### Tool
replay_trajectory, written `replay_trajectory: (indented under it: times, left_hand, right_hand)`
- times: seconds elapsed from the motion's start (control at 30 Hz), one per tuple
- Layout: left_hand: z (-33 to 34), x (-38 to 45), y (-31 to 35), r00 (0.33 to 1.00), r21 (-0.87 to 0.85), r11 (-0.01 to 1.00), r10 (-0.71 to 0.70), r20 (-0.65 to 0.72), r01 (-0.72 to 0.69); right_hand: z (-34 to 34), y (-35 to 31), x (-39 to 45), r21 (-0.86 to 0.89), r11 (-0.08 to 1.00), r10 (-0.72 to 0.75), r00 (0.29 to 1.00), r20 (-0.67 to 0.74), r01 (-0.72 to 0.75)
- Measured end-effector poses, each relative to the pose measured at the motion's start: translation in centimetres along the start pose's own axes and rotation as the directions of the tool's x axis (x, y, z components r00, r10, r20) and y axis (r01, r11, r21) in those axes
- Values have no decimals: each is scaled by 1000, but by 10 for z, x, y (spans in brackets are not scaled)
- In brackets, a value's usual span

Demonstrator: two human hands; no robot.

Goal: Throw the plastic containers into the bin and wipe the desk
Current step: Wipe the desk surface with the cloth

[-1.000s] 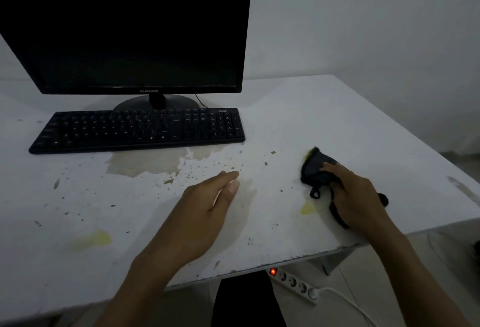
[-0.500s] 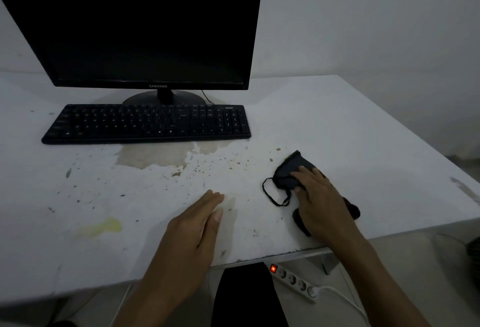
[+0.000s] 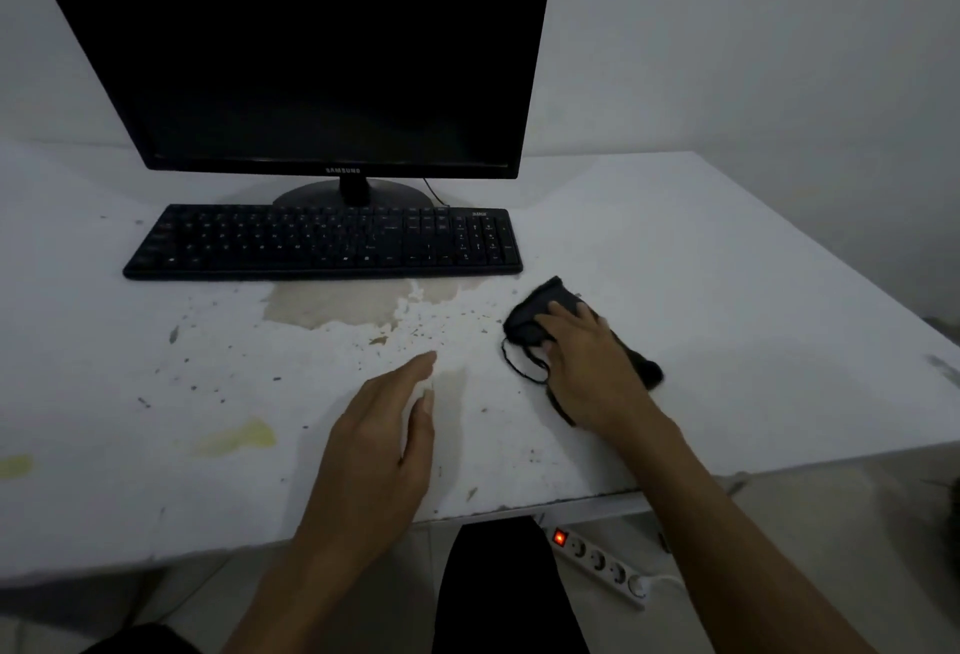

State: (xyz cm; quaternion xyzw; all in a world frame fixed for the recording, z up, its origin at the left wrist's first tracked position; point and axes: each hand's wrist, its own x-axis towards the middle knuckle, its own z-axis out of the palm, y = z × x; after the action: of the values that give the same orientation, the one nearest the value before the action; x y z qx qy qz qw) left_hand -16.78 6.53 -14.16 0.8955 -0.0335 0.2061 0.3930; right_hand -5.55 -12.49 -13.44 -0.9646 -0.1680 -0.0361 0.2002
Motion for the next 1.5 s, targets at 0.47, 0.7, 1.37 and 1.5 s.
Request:
replay_trajectory:
  times: [0.47,0.7,1.37,1.5]
  left_hand:
    - [9,-9,1,997,197,979,35,66,-47]
    - [10,-11,-2,996,250,968,0,86,-22]
    - [7,5,4,990,288,957,-71,122,33]
    - [9,13,8,988,270,963,-31,151,-11]
  right_hand:
    - [-19,37,-12,49,997,64,998,22,-65]
    - [-14,47,-50,58,973,-227,973,53,223]
    - [-36,74,-40,64,981,186,981,-58,-182]
    - [-27,51,-13,51,980,195,981,-12,-195]
